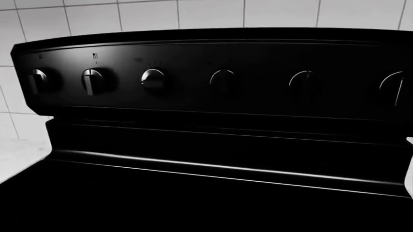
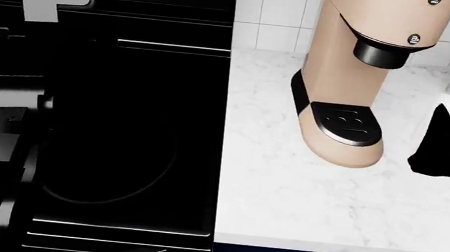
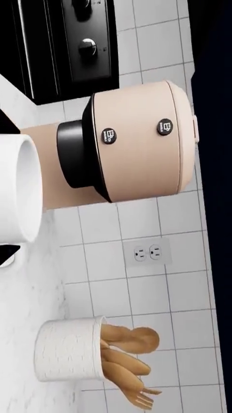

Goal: Pick the mug from the cabinet, place it under the coffee machine dispenser, and press the start button.

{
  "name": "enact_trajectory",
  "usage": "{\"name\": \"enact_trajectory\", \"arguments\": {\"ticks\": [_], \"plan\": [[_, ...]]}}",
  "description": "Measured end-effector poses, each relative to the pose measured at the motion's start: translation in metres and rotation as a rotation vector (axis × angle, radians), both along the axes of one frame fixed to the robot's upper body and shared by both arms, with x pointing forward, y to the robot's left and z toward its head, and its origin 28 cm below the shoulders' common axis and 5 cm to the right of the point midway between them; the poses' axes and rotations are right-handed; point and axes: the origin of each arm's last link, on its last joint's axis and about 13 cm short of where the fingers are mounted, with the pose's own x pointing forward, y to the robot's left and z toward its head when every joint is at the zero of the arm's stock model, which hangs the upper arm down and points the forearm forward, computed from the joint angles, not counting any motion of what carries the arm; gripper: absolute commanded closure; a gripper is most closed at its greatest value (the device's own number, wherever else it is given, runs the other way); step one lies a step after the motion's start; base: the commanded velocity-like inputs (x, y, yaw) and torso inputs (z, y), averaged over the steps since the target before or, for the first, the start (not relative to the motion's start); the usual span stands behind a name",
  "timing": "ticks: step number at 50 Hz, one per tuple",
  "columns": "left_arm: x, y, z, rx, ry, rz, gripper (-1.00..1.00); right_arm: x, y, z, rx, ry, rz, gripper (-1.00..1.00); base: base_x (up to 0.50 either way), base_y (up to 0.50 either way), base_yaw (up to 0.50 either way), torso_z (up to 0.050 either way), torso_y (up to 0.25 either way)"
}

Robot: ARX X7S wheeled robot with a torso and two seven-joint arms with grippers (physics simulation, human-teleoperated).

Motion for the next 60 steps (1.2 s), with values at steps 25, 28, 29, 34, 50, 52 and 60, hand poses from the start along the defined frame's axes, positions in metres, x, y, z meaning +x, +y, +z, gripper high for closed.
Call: {"name": "enact_trajectory", "arguments": {"ticks": [25,28,29,34,50,52,60], "plan": [[0.001,-0.001,-0.001,-0.001,0.004,0.0,-1.0,0.007,0.026,-0.029,-0.087,-0.12,0.056,1.0,0.0,0.0,0.0,0.0,0.0],[0.001,-0.001,-0.002,-0.001,0.004,0.0,-1.0,0.01,0.029,-0.031,-0.089,-0.132,0.058,1.0,0.0,0.0,0.0,0.0,0.0],[0.001,-0.001,-0.002,-0.001,0.005,0.0,-1.0,0.011,0.029,-0.032,-0.089,-0.137,0.058,1.0,0.0,0.0,0.0,0.0,0.0],[0.001,-0.002,-0.003,-0.001,0.007,-0.001,-1.0,0.016,0.034,-0.034,-0.084,-0.156,0.061,1.0,0.0,0.0,0.0,0.0,0.0],[0.001,-0.002,-0.006,-0.004,0.011,-0.001,-1.0,0.033,0.047,-0.041,-0.081,-0.176,0.073,1.0,0.0,0.0,0.0,0.0,0.0],[0.001,-0.002,-0.006,-0.004,0.011,-0.001,-1.0,0.035,0.048,-0.042,-0.082,-0.176,0.074,1.0,0.0,0.0,0.0,0.0,0.0],[0.001,-0.002,-0.006,-0.006,0.011,-0.001,-1.0,0.043,0.052,-0.043,-0.087,-0.171,0.08,1.0,0.0,0.0,0.0,0.0,0.0]]}}
